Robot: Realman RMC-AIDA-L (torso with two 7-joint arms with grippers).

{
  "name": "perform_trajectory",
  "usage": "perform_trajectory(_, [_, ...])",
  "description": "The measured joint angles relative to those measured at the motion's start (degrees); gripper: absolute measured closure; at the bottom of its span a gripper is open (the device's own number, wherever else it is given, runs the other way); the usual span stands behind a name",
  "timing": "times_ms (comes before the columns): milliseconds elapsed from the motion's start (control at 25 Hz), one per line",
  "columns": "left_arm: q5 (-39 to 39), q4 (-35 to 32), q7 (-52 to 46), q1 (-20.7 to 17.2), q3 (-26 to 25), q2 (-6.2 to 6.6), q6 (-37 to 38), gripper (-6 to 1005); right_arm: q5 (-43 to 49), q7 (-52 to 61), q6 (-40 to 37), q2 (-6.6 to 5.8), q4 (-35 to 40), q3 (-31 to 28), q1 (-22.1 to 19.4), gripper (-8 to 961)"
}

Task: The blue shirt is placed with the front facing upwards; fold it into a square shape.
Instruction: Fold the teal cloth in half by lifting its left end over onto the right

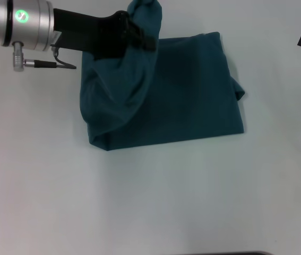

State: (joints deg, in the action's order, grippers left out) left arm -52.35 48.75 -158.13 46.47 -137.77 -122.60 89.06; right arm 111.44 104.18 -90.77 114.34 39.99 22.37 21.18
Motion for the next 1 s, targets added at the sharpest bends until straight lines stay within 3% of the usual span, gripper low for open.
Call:
perform_trajectory(200, [-0.10, -0.38, 0.22, 0.05, 0.96, -0.86, -2.30, 858, 0.00, -0.03, 0.12, 0.00, -0.36, 0.07, 0.00, 349])
perform_trajectory(640, [-0.40, -3.68, 1.21, 1.30, 2.12, -0.65, -5.95, 838, 0.00, -0.12, 0.23, -0.09, -0.53, 0.09, 0.00, 349])
perform_trajectory(760, [-1.54, -5.20, 1.60, 1.57, 2.32, -0.32, -7.44, 833, 0.00, -0.12, 0.25, -0.09, -0.53, 0.07, 0.00, 349])
perform_trajectory(1000, [-7.19, -9.12, 8.03, 3.85, 2.52, -0.97, -7.53, 822, 0.00, -0.12, 0.41, -0.09, -0.53, 0.09, 0.17, 350])
